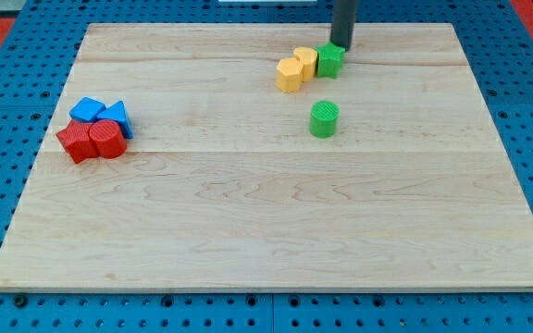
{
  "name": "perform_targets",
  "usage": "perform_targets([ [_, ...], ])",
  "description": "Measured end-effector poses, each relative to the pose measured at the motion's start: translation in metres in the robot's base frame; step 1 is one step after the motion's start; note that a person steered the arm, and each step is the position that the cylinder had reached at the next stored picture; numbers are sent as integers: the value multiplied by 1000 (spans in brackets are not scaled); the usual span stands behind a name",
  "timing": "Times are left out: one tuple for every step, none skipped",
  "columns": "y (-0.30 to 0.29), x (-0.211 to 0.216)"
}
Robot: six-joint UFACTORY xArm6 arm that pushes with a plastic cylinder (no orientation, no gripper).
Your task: Push the green star into the green circle
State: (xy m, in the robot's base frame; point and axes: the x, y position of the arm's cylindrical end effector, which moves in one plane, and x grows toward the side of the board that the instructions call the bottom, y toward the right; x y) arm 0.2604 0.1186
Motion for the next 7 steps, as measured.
perform_targets([
  [24,20],
  [56,-8],
  [-7,-17],
  [-30,-4],
  [-18,37],
  [-8,70],
  [12,57],
])
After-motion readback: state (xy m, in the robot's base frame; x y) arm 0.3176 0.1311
